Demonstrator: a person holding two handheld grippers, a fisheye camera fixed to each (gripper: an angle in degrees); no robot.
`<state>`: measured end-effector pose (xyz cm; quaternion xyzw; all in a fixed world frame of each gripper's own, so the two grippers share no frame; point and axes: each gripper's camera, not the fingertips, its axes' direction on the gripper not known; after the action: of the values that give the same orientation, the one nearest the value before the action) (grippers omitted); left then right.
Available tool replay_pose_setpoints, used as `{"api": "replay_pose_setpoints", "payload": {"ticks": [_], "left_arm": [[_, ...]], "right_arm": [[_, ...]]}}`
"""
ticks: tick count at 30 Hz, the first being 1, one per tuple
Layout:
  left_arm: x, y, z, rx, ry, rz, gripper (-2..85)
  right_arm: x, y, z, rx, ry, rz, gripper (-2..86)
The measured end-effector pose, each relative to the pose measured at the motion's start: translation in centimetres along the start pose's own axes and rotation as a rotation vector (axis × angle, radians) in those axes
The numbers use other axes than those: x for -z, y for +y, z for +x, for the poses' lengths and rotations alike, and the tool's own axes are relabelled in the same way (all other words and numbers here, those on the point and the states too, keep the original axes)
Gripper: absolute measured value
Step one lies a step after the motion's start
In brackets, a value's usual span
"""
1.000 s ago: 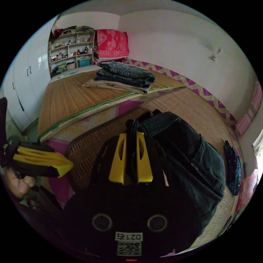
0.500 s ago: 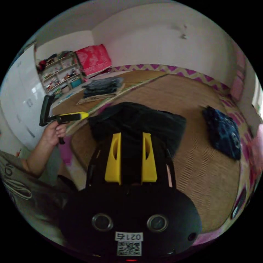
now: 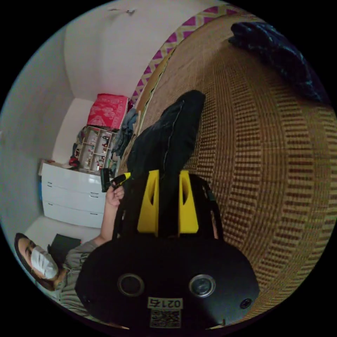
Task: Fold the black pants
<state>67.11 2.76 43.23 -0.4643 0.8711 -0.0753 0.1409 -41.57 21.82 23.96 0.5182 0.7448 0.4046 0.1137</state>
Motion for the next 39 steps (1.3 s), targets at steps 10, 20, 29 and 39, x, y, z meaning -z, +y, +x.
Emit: {"api": "replay_pose_setpoints", "payload": {"ticks": [10, 20, 29, 39], "left_arm": [[3.1, -5.1, 11.3, -0.250, 0.106, 0.116, 5.9], [-11.7, -19.4, 22.8, -0.255, 0.278, 0.161, 7.5], [-14.1, -13.0, 16.2, -0.293, 0.215, 0.015, 9.9], [-0.2, 1.1, 12.1, -0.503, 0.012, 0.041, 6.9]], "right_arm": [[9.2, -2.7, -4.3, 0.213, 0.003, 0.052, 4.7], [29.4, -13.3, -7.1, 0.223, 0.476, 0.335, 7.0], [23.2, -11.9, -1.7, 0.120, 0.801, 0.283, 13.0], [4.4, -5.4, -13.9, 0.603, 0.488, 0.117, 13.6]]}}
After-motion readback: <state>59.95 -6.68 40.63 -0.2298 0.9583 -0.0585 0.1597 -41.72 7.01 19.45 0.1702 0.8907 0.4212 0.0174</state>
